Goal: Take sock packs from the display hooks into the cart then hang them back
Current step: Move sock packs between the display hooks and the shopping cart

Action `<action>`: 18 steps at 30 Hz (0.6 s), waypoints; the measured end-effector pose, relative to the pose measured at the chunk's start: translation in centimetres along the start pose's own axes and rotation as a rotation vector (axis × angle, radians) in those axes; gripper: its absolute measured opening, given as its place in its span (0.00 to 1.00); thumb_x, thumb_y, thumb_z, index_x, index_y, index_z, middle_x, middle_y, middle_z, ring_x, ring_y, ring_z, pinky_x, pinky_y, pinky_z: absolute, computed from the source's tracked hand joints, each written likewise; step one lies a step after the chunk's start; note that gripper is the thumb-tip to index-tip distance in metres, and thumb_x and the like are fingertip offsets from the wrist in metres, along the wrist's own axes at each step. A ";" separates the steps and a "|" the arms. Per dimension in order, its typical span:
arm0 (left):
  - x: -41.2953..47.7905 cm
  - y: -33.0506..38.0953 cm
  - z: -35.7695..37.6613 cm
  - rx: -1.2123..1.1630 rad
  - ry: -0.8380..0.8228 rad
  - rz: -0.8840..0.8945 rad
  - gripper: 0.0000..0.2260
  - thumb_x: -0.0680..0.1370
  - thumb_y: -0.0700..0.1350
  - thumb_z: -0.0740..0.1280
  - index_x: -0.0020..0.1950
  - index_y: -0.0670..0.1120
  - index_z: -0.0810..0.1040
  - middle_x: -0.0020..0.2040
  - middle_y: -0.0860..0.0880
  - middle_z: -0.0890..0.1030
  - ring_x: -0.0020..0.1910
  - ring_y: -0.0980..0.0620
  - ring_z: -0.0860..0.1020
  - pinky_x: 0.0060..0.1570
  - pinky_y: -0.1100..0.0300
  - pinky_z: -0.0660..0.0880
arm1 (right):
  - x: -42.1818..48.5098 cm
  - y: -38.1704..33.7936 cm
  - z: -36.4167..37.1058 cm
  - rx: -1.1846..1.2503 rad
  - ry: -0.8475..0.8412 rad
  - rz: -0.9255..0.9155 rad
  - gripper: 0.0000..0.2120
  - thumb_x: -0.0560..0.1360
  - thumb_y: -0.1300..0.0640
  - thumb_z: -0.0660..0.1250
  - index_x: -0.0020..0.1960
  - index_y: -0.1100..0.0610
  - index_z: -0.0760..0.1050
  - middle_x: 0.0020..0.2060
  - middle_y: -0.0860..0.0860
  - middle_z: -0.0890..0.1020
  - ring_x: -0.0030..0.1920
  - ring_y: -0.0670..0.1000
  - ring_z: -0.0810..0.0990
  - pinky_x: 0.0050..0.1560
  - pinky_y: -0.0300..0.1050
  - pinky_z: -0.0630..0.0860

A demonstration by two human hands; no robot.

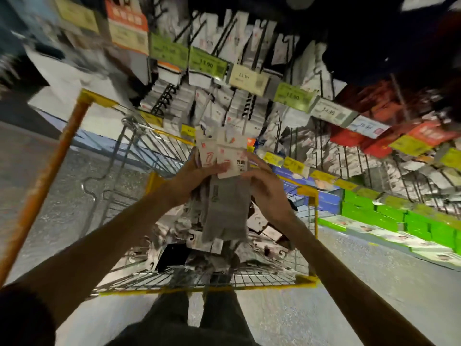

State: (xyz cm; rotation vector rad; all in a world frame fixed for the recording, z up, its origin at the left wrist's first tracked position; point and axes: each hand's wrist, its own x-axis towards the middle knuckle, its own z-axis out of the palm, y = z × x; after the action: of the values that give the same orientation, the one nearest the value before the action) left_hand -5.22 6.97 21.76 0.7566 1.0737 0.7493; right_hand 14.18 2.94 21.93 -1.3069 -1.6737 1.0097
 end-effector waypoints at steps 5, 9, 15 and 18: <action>-2.4 6.0 2.2 0.164 -0.100 0.174 0.17 0.75 0.31 0.70 0.61 0.44 0.77 0.48 0.54 0.86 0.49 0.54 0.84 0.42 0.62 0.80 | 2.1 -5.1 -2.4 0.144 0.163 0.078 0.23 0.75 0.61 0.71 0.64 0.44 0.68 0.66 0.42 0.67 0.62 0.56 0.76 0.55 0.51 0.80; -4.4 11.1 4.1 0.201 -0.171 0.267 0.22 0.74 0.31 0.71 0.62 0.50 0.75 0.53 0.53 0.85 0.53 0.55 0.83 0.46 0.63 0.80 | 3.6 -10.7 -4.8 0.270 0.203 0.112 0.32 0.74 0.70 0.69 0.70 0.52 0.57 0.61 0.56 0.73 0.57 0.48 0.80 0.50 0.40 0.79; -6.2 17.4 7.3 0.279 -0.200 0.425 0.26 0.73 0.35 0.74 0.67 0.48 0.70 0.58 0.50 0.82 0.54 0.58 0.82 0.52 0.63 0.80 | 4.3 -17.8 -8.6 0.488 0.337 0.247 0.28 0.72 0.71 0.71 0.67 0.55 0.66 0.49 0.51 0.83 0.46 0.45 0.84 0.42 0.39 0.79; -6.7 20.4 9.0 0.324 -0.230 0.553 0.32 0.73 0.36 0.74 0.73 0.47 0.63 0.63 0.50 0.79 0.56 0.62 0.80 0.52 0.65 0.78 | 4.7 -20.6 -10.6 0.365 0.386 0.207 0.17 0.73 0.67 0.72 0.61 0.62 0.75 0.47 0.52 0.84 0.44 0.47 0.84 0.42 0.40 0.78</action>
State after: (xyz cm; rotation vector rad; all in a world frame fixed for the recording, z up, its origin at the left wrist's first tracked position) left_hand -2.03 10.74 44.48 1.4164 0.7857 0.9339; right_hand 15.44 5.62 45.36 -1.3403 -1.0277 1.0441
